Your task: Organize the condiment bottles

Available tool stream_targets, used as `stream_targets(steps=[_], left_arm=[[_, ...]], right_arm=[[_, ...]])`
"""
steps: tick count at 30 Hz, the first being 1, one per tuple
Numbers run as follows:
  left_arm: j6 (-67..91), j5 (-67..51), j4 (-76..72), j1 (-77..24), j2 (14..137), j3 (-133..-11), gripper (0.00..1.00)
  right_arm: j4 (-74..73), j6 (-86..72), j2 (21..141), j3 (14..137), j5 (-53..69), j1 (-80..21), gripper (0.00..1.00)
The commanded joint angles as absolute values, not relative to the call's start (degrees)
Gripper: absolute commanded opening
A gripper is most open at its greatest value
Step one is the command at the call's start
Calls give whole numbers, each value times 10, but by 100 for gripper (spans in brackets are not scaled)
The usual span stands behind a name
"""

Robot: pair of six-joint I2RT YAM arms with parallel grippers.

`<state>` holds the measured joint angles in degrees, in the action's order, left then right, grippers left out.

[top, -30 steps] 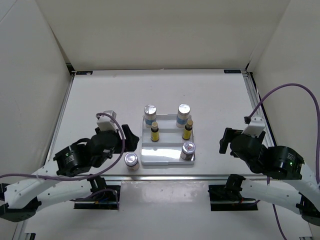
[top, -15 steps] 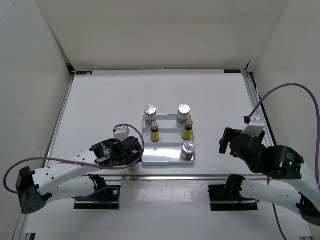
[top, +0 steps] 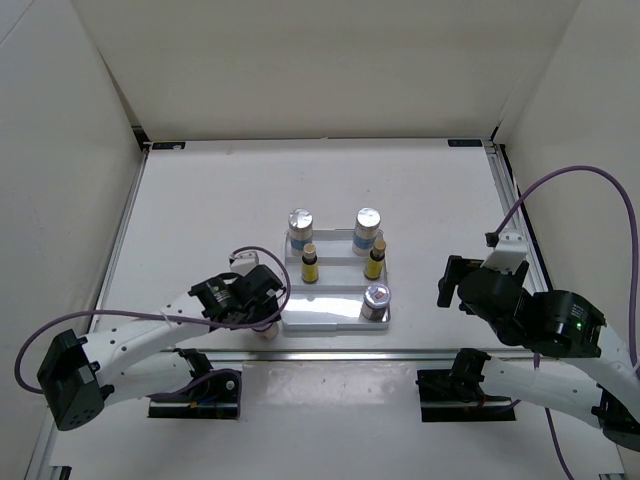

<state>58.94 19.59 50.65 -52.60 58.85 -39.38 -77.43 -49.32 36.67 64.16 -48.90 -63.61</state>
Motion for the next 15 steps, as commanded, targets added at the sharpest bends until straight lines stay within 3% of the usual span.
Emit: stream_targets(steps=[1,5,9,15], left_arm=[[577,182,514,-523,565,-437,28],[572,198,559,-523,528,-522,11],[543,198,559,-530,533,-596,11],[548,218,559,-585,634,-639,11]], right_arm=[[-761,-497,369,642,-497,-637,100],[-761,-497,369,642,-497,-637,100],[-761,-497,369,637,-497,-637,100],[-761,-497,369,637,-497,-637,100]])
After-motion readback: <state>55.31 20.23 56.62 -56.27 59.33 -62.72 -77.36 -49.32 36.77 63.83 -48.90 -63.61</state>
